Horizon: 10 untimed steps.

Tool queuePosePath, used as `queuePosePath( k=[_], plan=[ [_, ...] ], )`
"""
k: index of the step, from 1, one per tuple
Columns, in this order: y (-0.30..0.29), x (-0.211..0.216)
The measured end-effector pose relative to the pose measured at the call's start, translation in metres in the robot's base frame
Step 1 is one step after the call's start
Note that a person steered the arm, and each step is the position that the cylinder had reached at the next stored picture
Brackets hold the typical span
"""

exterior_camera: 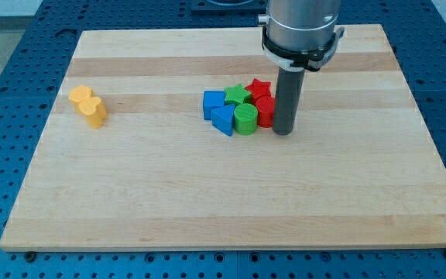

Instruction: Move red star along with the red circle slightly right down

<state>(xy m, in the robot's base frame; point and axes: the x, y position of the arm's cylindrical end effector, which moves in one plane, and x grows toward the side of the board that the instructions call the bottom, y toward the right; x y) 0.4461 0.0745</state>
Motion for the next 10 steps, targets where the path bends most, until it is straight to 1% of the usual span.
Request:
queuePosePath(
  k=[1, 2, 3, 4, 5, 6, 8, 10],
  plan=[
    [0.005, -0.031],
    [0.026, -0.115],
    [0.022, -0.164],
    [0.004, -0.16],
    [-0.06, -0.128],
    [-0.113, -0.115],
    [-0.116, -0.104],
    [-0.086, -0.104]
  ],
)
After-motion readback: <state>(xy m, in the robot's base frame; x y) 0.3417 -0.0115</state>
